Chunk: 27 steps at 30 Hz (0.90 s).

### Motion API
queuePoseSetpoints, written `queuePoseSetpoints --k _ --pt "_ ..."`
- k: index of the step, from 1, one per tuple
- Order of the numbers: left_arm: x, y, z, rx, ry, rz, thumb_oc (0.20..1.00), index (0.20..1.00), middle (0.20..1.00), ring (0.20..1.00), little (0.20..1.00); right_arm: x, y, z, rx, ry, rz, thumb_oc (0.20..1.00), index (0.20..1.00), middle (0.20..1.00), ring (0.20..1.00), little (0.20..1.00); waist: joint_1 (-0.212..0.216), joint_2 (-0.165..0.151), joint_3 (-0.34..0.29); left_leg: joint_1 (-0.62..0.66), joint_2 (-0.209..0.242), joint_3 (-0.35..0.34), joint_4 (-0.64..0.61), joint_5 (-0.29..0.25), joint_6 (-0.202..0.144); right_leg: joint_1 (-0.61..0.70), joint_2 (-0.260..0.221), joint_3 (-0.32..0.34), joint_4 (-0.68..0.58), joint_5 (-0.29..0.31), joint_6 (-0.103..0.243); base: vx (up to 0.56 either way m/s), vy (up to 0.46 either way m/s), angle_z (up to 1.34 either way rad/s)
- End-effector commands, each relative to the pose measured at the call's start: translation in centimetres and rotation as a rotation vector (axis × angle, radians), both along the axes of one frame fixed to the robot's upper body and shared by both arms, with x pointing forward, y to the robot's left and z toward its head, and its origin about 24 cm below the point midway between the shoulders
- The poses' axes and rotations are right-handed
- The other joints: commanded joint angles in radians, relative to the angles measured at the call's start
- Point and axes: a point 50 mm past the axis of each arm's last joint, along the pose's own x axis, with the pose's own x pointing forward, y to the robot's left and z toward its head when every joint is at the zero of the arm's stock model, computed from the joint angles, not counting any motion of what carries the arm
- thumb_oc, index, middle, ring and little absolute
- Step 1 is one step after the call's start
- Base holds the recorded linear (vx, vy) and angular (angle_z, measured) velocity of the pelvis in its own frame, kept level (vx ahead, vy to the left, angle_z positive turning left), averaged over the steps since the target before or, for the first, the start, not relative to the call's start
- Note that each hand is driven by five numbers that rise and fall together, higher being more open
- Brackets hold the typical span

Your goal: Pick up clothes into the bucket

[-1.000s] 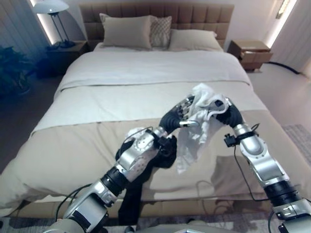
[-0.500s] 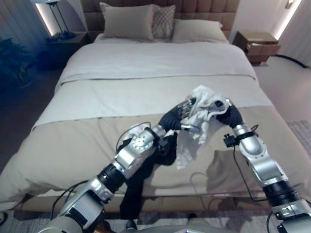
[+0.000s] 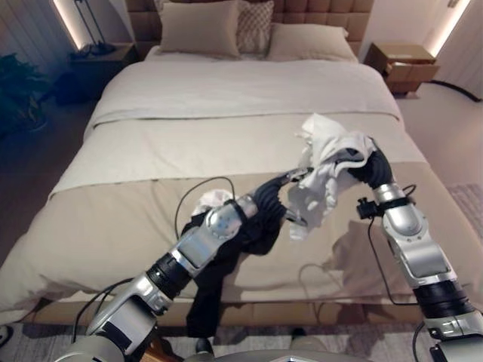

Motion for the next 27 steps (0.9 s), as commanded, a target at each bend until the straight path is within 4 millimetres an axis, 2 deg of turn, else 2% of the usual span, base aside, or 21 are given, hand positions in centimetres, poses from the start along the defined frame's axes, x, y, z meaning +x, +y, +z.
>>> queuePoseSetpoints --k 1,5,9,17,23,24,25,27 --pt "0.0 -2.1 1.1 0.047 -0.128 -0.059 1.000 1.000 1.000 1.000 1.000 -0.1 1.9 6.4 0.125 -0.303 0.106 0.200 0.200 0.200 0.200 0.200 0.019 -0.064 -0.028 -0.015 0.037 -0.020 0.132 -0.105 -0.011 -0.046 -0.043 0.003 0.032 0.074 0.035 0.00 0.000 0.00" --pt "0.0 -3.1 0.0 0.069 -0.141 -0.031 1.000 1.000 1.000 1.000 1.000 -0.3 3.0 7.1 0.165 -0.340 0.149 0.200 0.200 0.200 0.200 0.200 0.018 -0.071 -0.024 -0.019 0.039 -0.018 0.136 -0.105 -0.012 -0.048 -0.042 0.004 0.034 0.072 0.034 0.00 0.000 0.00" --pt "0.4 -3.4 -0.8 0.047 -0.128 0.028 1.000 1.000 1.000 1.000 1.000 -0.4 3.9 7.4 0.187 -0.357 0.191 0.200 0.200 0.200 0.200 0.200 0.014 -0.076 -0.020 -0.022 0.041 -0.013 0.137 -0.104 -0.014 -0.055 -0.040 0.010 0.035 0.073 0.032 0.00 0.000 0.00" --pt "0.4 -3.1 -0.4 -0.149 -0.073 0.153 1.000 1.000 1.000 1.000 1.000 -1.1 4.8 8.1 0.213 -0.382 0.258 0.200 0.200 0.200 0.200 0.200 0.008 -0.089 -0.010 -0.026 0.047 -0.002 0.138 -0.098 -0.019 -0.066 -0.036 0.017 0.038 0.076 0.031 0.00 0.000 0.00" --pt "0.4 -3.4 -0.4 -0.221 -0.032 0.197 1.000 1.000 1.000 1.000 1.000 -1.2 5.2 8.2 0.228 -0.382 0.274 0.200 0.200 0.200 0.200 0.200 0.003 -0.092 -0.009 -0.020 0.047 0.001 0.135 -0.098 -0.019 -0.067 -0.035 0.020 0.040 0.075 0.030 0.00 0.000 0.00" --pt "0.3 -3.5 -0.5 -0.235 -0.018 0.208 0.677 0.677 0.677 0.677 0.677 -1.2 5.3 8.3 0.229 -0.388 0.278 0.200 0.200 0.200 0.200 0.200 0.003 -0.093 -0.009 -0.020 0.047 0.001 0.135 -0.097 -0.019 -0.067 -0.035 0.020 0.041 0.075 0.031 0.00 0.000 0.00" --pt "0.3 -3.6 -0.5 -0.255 -0.002 0.219 0.200 0.200 0.200 0.200 0.200 -1.2 5.3 8.3 0.230 -0.388 0.277 0.200 0.200 0.200 0.200 0.200 0.003 -0.093 -0.009 -0.019 0.048 0.001 0.134 -0.097 -0.019 -0.068 -0.035 0.021 0.041 0.075 0.030 0.00 0.000 0.00" --pt "0.3 -3.8 -0.5 -0.286 0.019 0.230 0.200 0.200 0.200 0.200 0.200 -1.2 5.6 8.4 0.233 -0.392 0.284 0.200 0.200 0.200 0.200 0.200 0.001 -0.094 -0.007 -0.019 0.048 0.002 0.134 -0.097 -0.019 -0.070 -0.034 0.024 0.041 0.075 0.030 0.00 0.000 0.00"
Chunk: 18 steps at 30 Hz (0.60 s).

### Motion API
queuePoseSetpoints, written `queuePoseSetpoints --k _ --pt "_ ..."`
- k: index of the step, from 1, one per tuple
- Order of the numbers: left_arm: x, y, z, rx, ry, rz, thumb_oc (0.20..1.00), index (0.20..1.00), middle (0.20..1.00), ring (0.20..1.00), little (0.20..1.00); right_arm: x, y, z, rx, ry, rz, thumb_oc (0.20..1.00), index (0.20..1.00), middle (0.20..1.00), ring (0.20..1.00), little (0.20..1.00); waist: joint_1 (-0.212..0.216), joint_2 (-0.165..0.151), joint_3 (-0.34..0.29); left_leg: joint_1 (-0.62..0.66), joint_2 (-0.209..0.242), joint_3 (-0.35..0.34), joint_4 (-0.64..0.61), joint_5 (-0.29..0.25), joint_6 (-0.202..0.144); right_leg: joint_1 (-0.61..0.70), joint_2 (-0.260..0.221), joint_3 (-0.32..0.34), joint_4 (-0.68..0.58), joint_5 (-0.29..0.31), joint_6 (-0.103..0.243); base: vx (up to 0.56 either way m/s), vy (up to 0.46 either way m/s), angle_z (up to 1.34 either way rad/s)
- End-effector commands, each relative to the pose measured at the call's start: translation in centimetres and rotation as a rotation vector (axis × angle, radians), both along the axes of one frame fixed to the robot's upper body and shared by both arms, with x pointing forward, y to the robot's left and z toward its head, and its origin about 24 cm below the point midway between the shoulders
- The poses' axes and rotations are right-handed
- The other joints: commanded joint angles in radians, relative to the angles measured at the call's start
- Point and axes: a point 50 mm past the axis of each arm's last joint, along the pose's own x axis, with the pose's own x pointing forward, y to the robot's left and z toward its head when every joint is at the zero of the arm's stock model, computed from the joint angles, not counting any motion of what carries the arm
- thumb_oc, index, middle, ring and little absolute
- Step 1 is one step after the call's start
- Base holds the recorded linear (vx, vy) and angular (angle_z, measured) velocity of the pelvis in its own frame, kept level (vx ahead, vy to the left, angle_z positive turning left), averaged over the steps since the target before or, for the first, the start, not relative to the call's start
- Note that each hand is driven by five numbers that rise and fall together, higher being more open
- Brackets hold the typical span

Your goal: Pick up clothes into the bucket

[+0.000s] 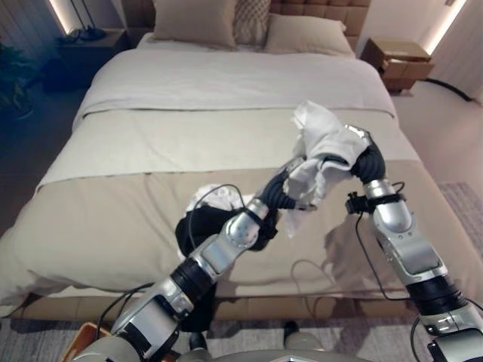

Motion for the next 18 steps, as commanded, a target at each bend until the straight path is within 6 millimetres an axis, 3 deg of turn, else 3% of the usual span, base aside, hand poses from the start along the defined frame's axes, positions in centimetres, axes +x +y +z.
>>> queuePoseSetpoints --k 1,18 --pt "-0.2 -2.1 0.6 -0.070 0.016 -0.036 0.200 0.200 0.200 0.200 0.200 -1.3 3.5 7.6 0.085 -0.368 0.207 0.200 0.200 0.200 0.200 0.200 0.004 -0.057 -0.028 -0.006 0.047 -0.002 0.128 -0.096 -0.019 -0.053 -0.034 0.018 0.034 0.075 0.031 0.00 0.000 0.00" --pt "0.3 -0.3 0.9 -0.069 -0.055 0.073 0.200 0.200 0.200 0.200 0.200 -1.9 3.0 7.7 0.106 -0.389 0.198 0.200 0.200 0.200 0.200 0.200 -0.001 -0.057 -0.029 0.005 0.045 0.005 0.119 -0.097 -0.019 -0.051 -0.034 0.019 0.037 0.073 0.033 0.00 0.000 0.00"
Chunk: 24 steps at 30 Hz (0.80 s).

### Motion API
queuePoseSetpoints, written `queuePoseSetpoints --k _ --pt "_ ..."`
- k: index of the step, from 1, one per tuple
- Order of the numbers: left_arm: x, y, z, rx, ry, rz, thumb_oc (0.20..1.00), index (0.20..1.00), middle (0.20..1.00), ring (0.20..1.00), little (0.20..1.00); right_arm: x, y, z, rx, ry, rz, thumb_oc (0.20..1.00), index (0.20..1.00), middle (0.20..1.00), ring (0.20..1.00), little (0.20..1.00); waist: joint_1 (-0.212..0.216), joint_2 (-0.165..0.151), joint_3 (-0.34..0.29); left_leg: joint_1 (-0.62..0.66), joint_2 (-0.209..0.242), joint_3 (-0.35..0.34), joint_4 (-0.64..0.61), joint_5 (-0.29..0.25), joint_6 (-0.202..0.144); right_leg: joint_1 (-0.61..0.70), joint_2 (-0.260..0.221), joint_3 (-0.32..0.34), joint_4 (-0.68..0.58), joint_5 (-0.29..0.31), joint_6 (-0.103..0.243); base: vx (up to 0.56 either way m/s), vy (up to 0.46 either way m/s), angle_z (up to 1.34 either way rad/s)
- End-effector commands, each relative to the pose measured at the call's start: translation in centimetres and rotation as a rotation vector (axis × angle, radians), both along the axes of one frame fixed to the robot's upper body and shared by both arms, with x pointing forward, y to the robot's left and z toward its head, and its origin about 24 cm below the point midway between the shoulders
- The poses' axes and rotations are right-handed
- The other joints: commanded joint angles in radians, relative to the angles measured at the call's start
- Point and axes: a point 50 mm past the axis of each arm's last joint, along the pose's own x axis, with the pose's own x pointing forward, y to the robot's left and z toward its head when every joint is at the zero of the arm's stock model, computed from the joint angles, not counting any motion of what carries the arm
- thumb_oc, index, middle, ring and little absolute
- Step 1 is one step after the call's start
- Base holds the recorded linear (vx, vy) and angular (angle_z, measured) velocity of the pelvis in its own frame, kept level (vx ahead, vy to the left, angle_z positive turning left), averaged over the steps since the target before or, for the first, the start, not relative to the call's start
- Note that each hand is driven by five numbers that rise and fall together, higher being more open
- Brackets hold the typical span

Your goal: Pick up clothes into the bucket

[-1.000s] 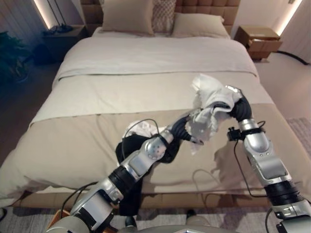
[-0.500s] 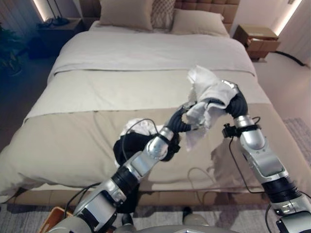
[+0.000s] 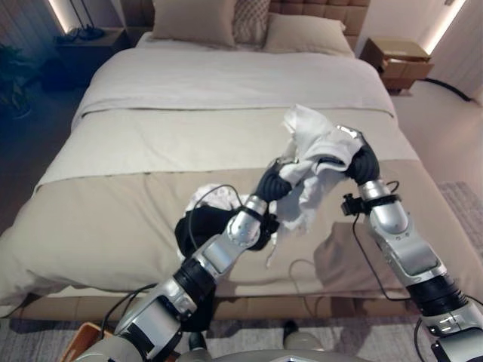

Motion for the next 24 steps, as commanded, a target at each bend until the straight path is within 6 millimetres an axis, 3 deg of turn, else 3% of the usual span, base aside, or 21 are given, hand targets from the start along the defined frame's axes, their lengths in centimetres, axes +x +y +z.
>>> queuePoseSetpoints --k 1,8,9,10,11,24 --pt "0.0 -0.5 0.5 0.017 -0.061 -0.008 0.200 0.200 0.200 0.200 0.200 -1.6 1.9 7.5 0.120 -0.374 0.139 0.200 0.200 0.200 0.200 0.200 0.001 -0.055 -0.031 0.006 0.044 0.003 0.118 -0.098 -0.019 -0.049 -0.034 0.016 0.037 0.073 0.033 0.00 0.000 0.00" --pt "0.7 2.1 -0.4 -0.006 -0.026 0.102 0.200 0.200 0.200 0.200 0.200 -1.9 0.9 7.1 0.139 -0.356 0.129 0.200 0.200 0.200 0.200 0.200 0.004 -0.054 -0.036 0.012 0.046 0.003 0.113 -0.097 -0.020 -0.046 -0.034 0.014 0.036 0.072 0.033 0.00 0.000 0.00" --pt "0.8 2.7 -0.4 -0.011 -0.027 0.125 0.200 0.200 0.200 0.200 0.200 -2.0 0.8 7.0 0.148 -0.351 0.141 0.347 0.347 0.347 0.347 0.347 0.005 -0.053 -0.038 0.015 0.046 0.004 0.111 -0.097 -0.020 -0.045 -0.034 0.014 0.035 0.072 0.033 0.00 0.000 0.00" --pt "0.8 3.1 -0.4 -0.016 -0.025 0.138 0.200 0.200 0.200 0.200 0.200 -2.0 0.8 7.0 0.155 -0.348 0.145 0.937 0.937 0.937 0.937 0.937 0.005 -0.053 -0.038 0.015 0.046 0.004 0.111 -0.097 -0.021 -0.045 -0.034 0.015 0.035 0.072 0.032 0.00 0.000 0.00" --pt "0.8 3.1 -0.4 -0.016 -0.025 0.139 0.200 0.200 0.200 0.200 0.200 -2.0 0.8 7.0 0.156 -0.347 0.145 1.000 1.000 1.000 1.000 1.000 0.005 -0.053 -0.038 0.015 0.046 0.005 0.111 -0.097 -0.021 -0.045 -0.034 0.015 0.035 0.072 0.032 0.00 0.000 0.00" --pt "0.9 7.3 2.2 -0.181 -0.118 0.257 0.200 0.200 0.200 0.200 0.200 -2.4 0.4 5.4 0.234 -0.265 0.230 1.000 1.000 1.000 1.000 1.000 0.010 -0.053 -0.044 0.022 0.045 0.006 0.106 -0.099 -0.021 -0.042 -0.034 0.015 0.038 0.069 0.032 0.00 -0.001 -0.01"
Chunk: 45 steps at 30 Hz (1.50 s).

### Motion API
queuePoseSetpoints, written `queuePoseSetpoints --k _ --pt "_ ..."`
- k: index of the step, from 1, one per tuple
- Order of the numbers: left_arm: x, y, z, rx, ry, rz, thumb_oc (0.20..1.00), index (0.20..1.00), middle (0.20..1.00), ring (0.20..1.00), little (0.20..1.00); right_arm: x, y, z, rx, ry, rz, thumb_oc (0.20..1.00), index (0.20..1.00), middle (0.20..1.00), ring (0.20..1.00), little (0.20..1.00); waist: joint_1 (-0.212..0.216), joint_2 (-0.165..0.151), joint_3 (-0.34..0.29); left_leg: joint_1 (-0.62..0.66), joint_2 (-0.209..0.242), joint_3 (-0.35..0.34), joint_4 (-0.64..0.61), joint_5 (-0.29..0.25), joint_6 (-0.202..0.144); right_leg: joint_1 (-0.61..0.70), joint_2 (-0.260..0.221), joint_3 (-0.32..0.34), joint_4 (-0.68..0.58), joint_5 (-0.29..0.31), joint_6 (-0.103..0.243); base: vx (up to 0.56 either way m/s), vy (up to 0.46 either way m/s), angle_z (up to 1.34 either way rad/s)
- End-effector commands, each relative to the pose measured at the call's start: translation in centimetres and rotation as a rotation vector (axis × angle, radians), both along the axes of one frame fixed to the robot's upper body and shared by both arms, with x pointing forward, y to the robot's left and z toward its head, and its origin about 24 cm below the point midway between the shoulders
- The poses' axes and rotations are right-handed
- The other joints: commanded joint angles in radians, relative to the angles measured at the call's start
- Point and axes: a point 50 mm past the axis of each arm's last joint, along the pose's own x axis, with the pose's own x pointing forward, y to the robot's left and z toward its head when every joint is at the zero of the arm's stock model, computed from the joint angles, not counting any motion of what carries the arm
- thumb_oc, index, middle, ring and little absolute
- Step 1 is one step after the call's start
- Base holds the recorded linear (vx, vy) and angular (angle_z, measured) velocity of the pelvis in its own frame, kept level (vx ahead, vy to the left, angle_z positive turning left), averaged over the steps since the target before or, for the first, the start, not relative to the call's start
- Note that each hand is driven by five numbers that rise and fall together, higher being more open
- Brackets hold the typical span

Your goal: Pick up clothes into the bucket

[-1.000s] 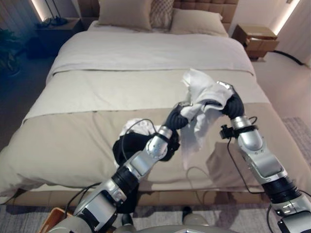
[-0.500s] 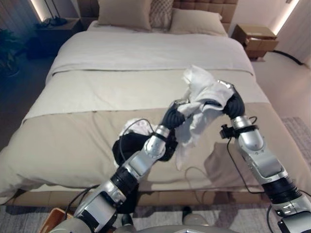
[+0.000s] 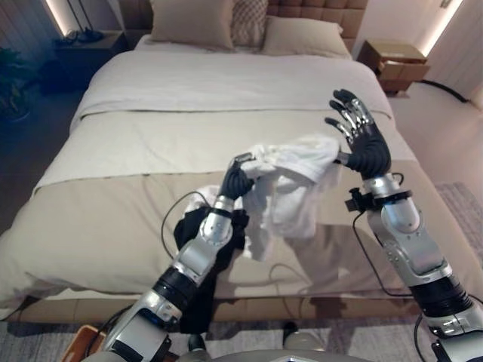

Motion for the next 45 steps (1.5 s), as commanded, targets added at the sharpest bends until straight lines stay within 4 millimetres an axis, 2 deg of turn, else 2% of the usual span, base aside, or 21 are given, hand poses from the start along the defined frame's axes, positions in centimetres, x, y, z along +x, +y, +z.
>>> queuePoseSetpoints --k 1,3,4,6,7,8,9,10,11,12,13,14,17,18,22,28,36,38,41,44,45 --pt "-0.3 0.9 3.5 -0.114 -0.166 -0.003 0.200 0.200 0.200 0.200 0.200 -1.2 -0.3 2.6 0.100 -0.148 0.056 1.000 1.000 1.000 1.000 1.000 0.009 -0.050 -0.046 0.005 0.045 0.002 0.114 -0.099 -0.021 -0.050 -0.036 0.006 0.037 0.069 0.032 0.00 0.000 0.00" --pt "-0.6 2.2 3.9 -0.128 -0.197 0.025 0.200 0.200 0.200 0.200 0.200 -1.3 -0.9 2.0 0.108 -0.118 0.053 1.000 1.000 1.000 1.000 1.000 0.014 -0.050 -0.046 0.005 0.045 0.000 0.114 -0.100 -0.022 -0.049 -0.037 0.007 0.037 0.069 0.032 0.00 0.000 0.00" --pt "-0.7 2.3 3.9 -0.128 -0.196 0.025 0.200 0.200 0.200 0.200 0.200 -1.3 -0.9 1.9 0.109 -0.118 0.054 1.000 1.000 1.000 1.000 1.000 0.014 -0.050 -0.047 0.005 0.045 0.000 0.114 -0.100 -0.022 -0.049 -0.037 0.007 0.037 0.069 0.032 0.00 0.000 0.00" --pt "-1.1 3.9 4.0 -0.149 -0.216 0.071 0.200 0.200 0.200 0.200 0.200 -1.3 -1.3 1.0 0.118 -0.078 0.046 1.000 1.000 1.000 1.000 1.000 0.021 -0.050 -0.047 0.006 0.043 -0.001 0.114 -0.102 -0.021 -0.048 -0.037 0.007 0.037 0.067 0.031 0.00 0.000 0.00" --pt "-1.1 3.9 4.0 -0.149 -0.215 0.071 0.200 0.200 0.200 0.200 0.200 -1.3 -1.3 1.0 0.118 -0.078 0.046 1.000 1.000 1.000 1.000 1.000 0.021 -0.050 -0.048 0.006 0.043 -0.001 0.114 -0.102 -0.021 -0.048 -0.037 0.007 0.037 0.067 0.031 0.00 0.000 0.00" --pt "-1.4 5.1 4.2 -0.164 -0.234 0.109 0.200 0.200 0.200 0.200 0.200 -1.2 -1.7 0.3 0.120 -0.052 0.029 1.000 1.000 1.000 1.000 1.000 0.026 -0.049 -0.048 0.008 0.043 -0.003 0.115 -0.104 -0.020 -0.046 -0.037 0.007 0.039 0.067 0.030 0.00 0.000 0.00" --pt "-1.5 5.1 4.2 -0.163 -0.233 0.109 0.200 0.200 0.200 0.200 0.200 -1.3 -1.7 0.3 0.120 -0.051 0.030 1.000 1.000 1.000 1.000 1.000 0.026 -0.050 -0.048 0.008 0.043 -0.003 0.115 -0.105 -0.020 -0.046 -0.038 0.007 0.039 0.067 0.031 0.00 0.000 0.00" --pt "-1.8 6.2 4.3 -0.174 -0.251 0.147 0.200 0.200 0.200 0.200 0.200 -1.3 -2.1 -0.3 0.133 -0.027 0.015 1.000 1.000 1.000 1.000 1.000 0.030 -0.049 -0.048 0.009 0.043 -0.004 0.116 -0.105 -0.020 -0.045 -0.038 0.006 0.040 0.066 0.030 0.00 0.000 0.00" --pt "-1.8 6.2 4.3 -0.174 -0.250 0.147 0.200 0.200 0.200 0.200 0.200 -1.3 -2.0 -0.3 0.133 -0.027 0.015 1.000 1.000 1.000 1.000 1.000 0.030 -0.049 -0.049 0.009 0.043 -0.005 0.116 -0.105 -0.020 -0.044 -0.038 0.006 0.040 0.065 0.030 0.00 0.000 0.00" --pt "-2.3 7.5 4.3 -0.184 -0.266 0.188 0.200 0.200 0.200 0.200 0.200 -1.3 -2.5 -1.0 0.149 0.000 -0.007 1.000 1.000 1.000 1.000 1.000 0.036 -0.048 -0.049 0.009 0.043 -0.009 0.114 -0.104 -0.020 -0.041 -0.039 0.000 0.042 0.064 0.030 0.00 0.000 0.00" --pt "-2.3 7.5 4.3 -0.184 -0.265 0.188 0.200 0.200 0.200 0.200 0.200 -1.3 -2.5 -1.0 0.150 0.001 -0.006 1.000 1.000 1.000 1.000 1.000 0.035 -0.049 -0.049 0.009 0.043 -0.009 0.114 -0.104 -0.020 -0.041 -0.039 0.000 0.041 0.063 0.030 0.00 0.000 0.00" --pt "-2.8 8.7 4.4 -0.212 -0.278 0.224 0.200 0.200 0.200 0.200 0.200 -1.3 -3.0 -1.8 0.168 0.030 -0.030 1.000 1.000 1.000 1.000 1.000 0.043 -0.048 -0.049 0.009 0.043 -0.014 0.113 -0.103 -0.020 -0.036 -0.040 -0.007 0.043 0.061 0.030 0.00 0.000 0.00" --pt "-3.2 9.5 4.5 -0.225 -0.290 0.245 0.200 0.200 0.200 0.200 0.200 -1.3 -3.2 -2.2 0.176 0.043 -0.039 1.000 1.000 1.000 1.000 1.000 0.047 -0.048 -0.051 0.009 0.042 -0.018 0.110 -0.102 -0.020 -0.034 -0.040 -0.011 0.044 0.060 0.030 0.00 0.002 0.03" --pt "-4.1 10.9 5.1 -0.265 -0.328 0.278 0.200 0.200 0.200 0.200 0.200 -1.3 -3.6 -3.1 0.205 0.076 -0.056 1.000 1.000 1.000 1.000 1.000 0.059 -0.048 -0.052 0.009 0.041 -0.025 0.108 -0.101 -0.020 -0.027 -0.043 -0.021 0.047 0.058 0.030 0.00 0.004 0.06" --pt "-4.7 12.0 5.3 -0.298 -0.349 0.308 0.200 0.200 0.200 0.200 0.200 -1.2 -3.6 -4.1 0.212 0.116 -0.059 1.000 1.000 1.000 1.000 1.000 0.069 -0.048 -0.055 0.010 0.039 -0.033 0.104 -0.097 -0.021 -0.019 -0.045 -0.035 0.046 0.057 0.029 -0.01 0.006 0.07" --pt "-5.7 13.8 7.1 -0.302 -0.452 0.369 0.200 0.200 0.200 0.200 0.200 -0.9 -3.9 -5.9 0.197 0.196 -0.095 1.000 1.000 1.000 1.000 1.000 0.092 -0.047 -0.064 0.010 0.032 -0.054 0.095 -0.096 -0.019 -0.007 -0.052 -0.058 0.054 0.052 0.029 -0.01 0.010 0.12" --pt "-6.4 14.8 7.9 -0.293 -0.508 0.420 0.200 0.200 0.200 0.200 0.200 -0.8 -4.7 -8.4 0.209 0.286 -0.173 1.000 1.000 1.000 1.000 1.000 0.113 -0.044 -0.063 0.007 0.029 -0.094 0.095 -0.096 -0.015 0.001 -0.067 -0.093 0.119 0.020 0.024 0.00 0.006 0.15" --pt "-6.4 15.2 8.0 -0.273 -0.510 0.437 0.200 0.200 0.200 0.200 0.200 -0.7 -4.7 -9.6 0.186 0.334 -0.207 1.000 1.000 1.000 1.000 1.000 0.130 -0.037 -0.055 0.002 0.033 -0.126 0.110 -0.096 -0.014 0.003 -0.076 -0.116 0.173 -0.005 0.016 -0.01 -0.007 0.34" --pt "-6.5 15.5 7.9 -0.274 -0.507 0.450 0.200 0.200 0.200 0.200 0.200 -0.5 -4.5 -10.3 0.159 0.358 -0.220 1.000 1.000 1.000 1.000 1.000 0.144 -0.034 -0.048 -0.005 0.039 -0.153 0.122 -0.095 -0.016 0.008 -0.077 -0.136 0.202 -0.026 0.009 -0.02 -0.035 0.31" --pt "-6.4 15.6 8.0 -0.294 -0.507 0.453 0.200 0.200 0.200 0.200 0.200 -0.3 -4.0 -10.6 0.148 0.371 -0.216 1.000 1.000 1.000 1.000 1.000 0.173 -0.030 -0.028 -0.038 0.051 -0.206 0.133 -0.072 -0.033 0.024 -0.066 -0.196 0.221 -0.056 -0.006 -0.10 -0.091 0.39" --pt "-6.4 15.7 8.1 -0.302 -0.510 0.452 0.200 0.200 0.200 0.200 0.200 -0.2 -3.8 -10.6 0.149 0.366 -0.208 1.000 1.000 1.000 1.000 1.000 0.181 -0.025 -0.018 -0.066 0.060 -0.236 0.130 -0.048 -0.048 0.030 -0.055 -0.236 0.224 -0.069 -0.012 -0.16 -0.112 0.70"
